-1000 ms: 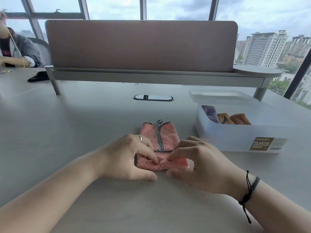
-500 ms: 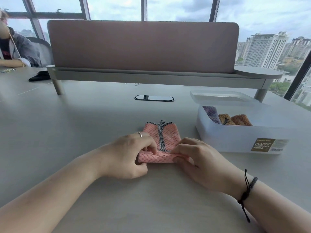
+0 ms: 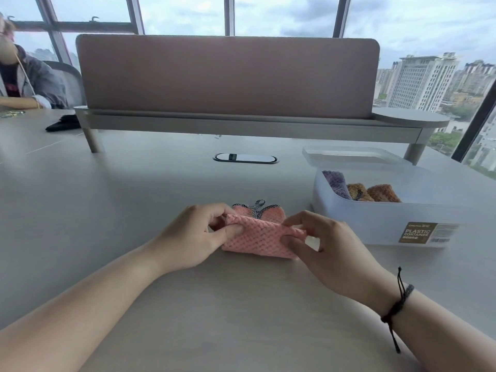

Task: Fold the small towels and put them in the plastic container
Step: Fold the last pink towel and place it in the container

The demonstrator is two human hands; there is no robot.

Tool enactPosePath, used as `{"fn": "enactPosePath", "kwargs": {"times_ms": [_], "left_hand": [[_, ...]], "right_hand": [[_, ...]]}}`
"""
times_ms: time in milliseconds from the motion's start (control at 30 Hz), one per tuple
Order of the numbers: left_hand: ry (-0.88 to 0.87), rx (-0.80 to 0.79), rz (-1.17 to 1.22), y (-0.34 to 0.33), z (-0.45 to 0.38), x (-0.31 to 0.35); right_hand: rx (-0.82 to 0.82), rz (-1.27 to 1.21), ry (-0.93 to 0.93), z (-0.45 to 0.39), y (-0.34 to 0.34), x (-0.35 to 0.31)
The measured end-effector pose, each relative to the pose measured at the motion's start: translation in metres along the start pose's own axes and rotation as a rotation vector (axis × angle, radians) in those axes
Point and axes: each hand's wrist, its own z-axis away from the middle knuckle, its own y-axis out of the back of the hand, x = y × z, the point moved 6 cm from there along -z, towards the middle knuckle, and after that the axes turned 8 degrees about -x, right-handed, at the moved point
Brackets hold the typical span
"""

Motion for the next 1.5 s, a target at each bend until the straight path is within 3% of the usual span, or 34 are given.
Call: {"fn": "enactPosePath", "kwargs": {"times_ms": [233, 533, 733, 833, 933, 1200, 1400, 1500], "left_hand": [[0.08, -0.022, -0.016, -0.007, 0.0, -0.005], [0.049, 0.028, -0.195, -0.006, 0.002, -0.001], [-0.09, 0.059, -0.313, -0.005, 0.003, 0.008], [-0.168, 0.0, -0.342, -0.009, 0.004, 0.013], [-0.256, -0.082, -0.351, -0.015, 0.005, 0.021], [-0.156, -0.298, -0.33, -0.018, 0.009, 0.018], [-0.12, -0.22, -0.284, -0.013, 0.01, 0.021], [-0.087, -0.173, -0.244, -0.01, 0.009, 0.015]], "right_hand": [[-0.027, -0.179, -0.1, -0.002, -0.008, 0.011], [-0.03, 0.018, -0.206, -0.003, -0.012, 0.015], [0.125, 0.103, 0.004, -0.001, 0.005, -0.007], [-0.066, 0.192, 0.141, 0.002, -0.007, -0.025], [-0.317, 0.246, 0.132, 0.004, -0.026, -0.02], [-0.304, 0.293, 0.191, -0.001, -0.029, -0.015], [-0.15, 0.18, 0.109, 0.001, -0.012, -0.015], [-0.186, 0.178, 0.059, 0.002, -0.01, -0.013]]}}
